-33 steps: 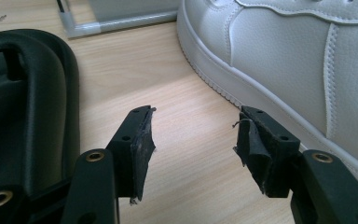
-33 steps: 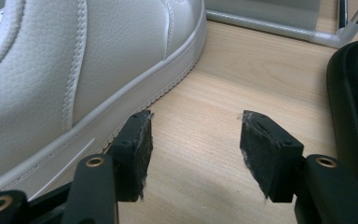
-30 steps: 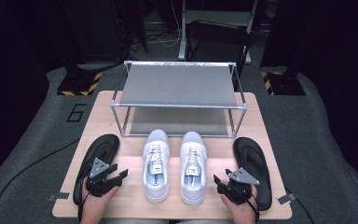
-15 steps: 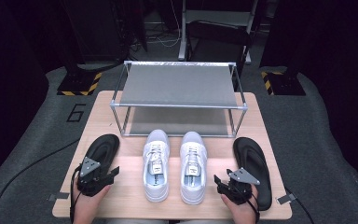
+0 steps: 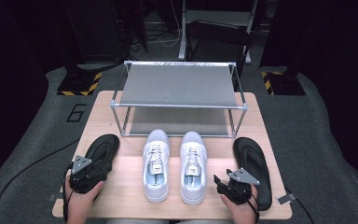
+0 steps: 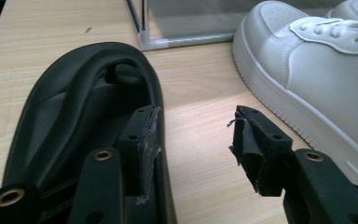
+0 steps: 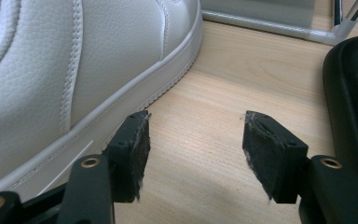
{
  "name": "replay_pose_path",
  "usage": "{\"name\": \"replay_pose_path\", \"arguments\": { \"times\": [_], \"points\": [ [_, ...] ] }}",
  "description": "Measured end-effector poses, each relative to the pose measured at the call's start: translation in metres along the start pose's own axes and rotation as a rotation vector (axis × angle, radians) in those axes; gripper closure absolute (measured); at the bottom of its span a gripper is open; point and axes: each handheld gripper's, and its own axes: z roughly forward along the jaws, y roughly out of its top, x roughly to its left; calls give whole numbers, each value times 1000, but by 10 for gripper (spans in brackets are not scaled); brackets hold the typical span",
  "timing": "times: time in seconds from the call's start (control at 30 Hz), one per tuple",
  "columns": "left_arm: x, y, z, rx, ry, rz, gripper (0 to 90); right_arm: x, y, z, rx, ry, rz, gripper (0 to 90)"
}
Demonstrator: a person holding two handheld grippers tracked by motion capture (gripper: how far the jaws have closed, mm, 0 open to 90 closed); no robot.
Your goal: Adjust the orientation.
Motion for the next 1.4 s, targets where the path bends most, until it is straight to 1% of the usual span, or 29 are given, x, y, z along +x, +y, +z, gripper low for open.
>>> {"name": "replay_pose_path", "arguments": {
  "times": [0.03,0.1,0.13,0.23,0.27,0.3,0.33,0.37,0.43,0.47,0.5,0.57,0.6,0.63,0.7,0.73,0.77,0.8,0.83,0.93,0.97,1.0,1.07,1.13,1.17,1.23,1.27,1.37,1.4],
  "points": [
    [1,0,0,3,4,1,521,0,0,0,0,2,5,410],
    [4,0,1,9,15,-7,526,1,0,0,1,2,5,410],
    [4,-1,2,-2,22,-12,529,1,0,0,-5,4,6,410],
    [7,-2,4,18,34,-9,539,1,0,0,-9,14,-2,412],
    [7,-2,4,25,36,-14,545,2,0,0,-12,15,-2,414],
    [8,-3,5,27,38,-12,551,2,0,0,-13,15,-1,416],
    [8,-4,7,18,45,-15,562,3,1,0,-16,15,5,420],
    [9,-4,6,36,43,-14,573,3,1,0,-14,15,5,424],
    [10,-5,9,34,57,-13,587,2,1,-1,-17,16,-8,431],
    [11,-5,8,48,59,-11,599,3,1,-1,-20,15,-3,431],
    [12,-5,9,52,61,-11,612,3,1,-1,-20,18,-4,432],
    [12,-5,9,54,58,-18,624,2,1,-1,-18,13,4,432],
    [13,-5,9,64,45,-28,642,2,1,-2,-13,14,7,432],
    [13,-5,9,59,43,-31,654,1,1,-1,-20,15,11,432],
    [13,-6,8,68,48,-32,665,0,0,-1,-18,14,15,432],
    [14,-7,8,65,49,-32,679,0,0,-2,-15,13,14,432],
    [14,-7,7,74,45,-33,694,0,0,-2,-15,10,16,432],
    [14,-9,8,62,54,-34,706,0,0,-2,-16,12,18,432],
    [15,-9,7,79,50,-34,706,0,0,-2,-16,12,18,432],
    [16,-12,7,81,45,-44,720,0,0,-1,-14,12,15,432],
    [16,-12,7,84,41,-44,731,0,0,-1,-12,13,17,432],
    [15,-13,8,74,47,-45,740,0,0,-1,-10,13,16,431],
    [14,-12,8,91,44,-38,757,1,0,-1,-9,13,20,432],
    [13,-12,8,96,45,-35,767,0,0,-1,-11,13,20,431],
    [12,-13,9,85,51,-38,769,0,0,-1,-11,13,20,431],
    [12,-14,9,85,52,-42,776,0,0,-1,-5,12,23,432],
    [13,-13,9,98,50,-38,780,0,0,-1,-8,12,22,432],
    [11,-14,11,99,52,-40,788,0,0,-1,-6,8,29,431],
    [11,-14,11,111,51,-36,798,0,-1,-1,-5,13,24,431]
  ]
}}
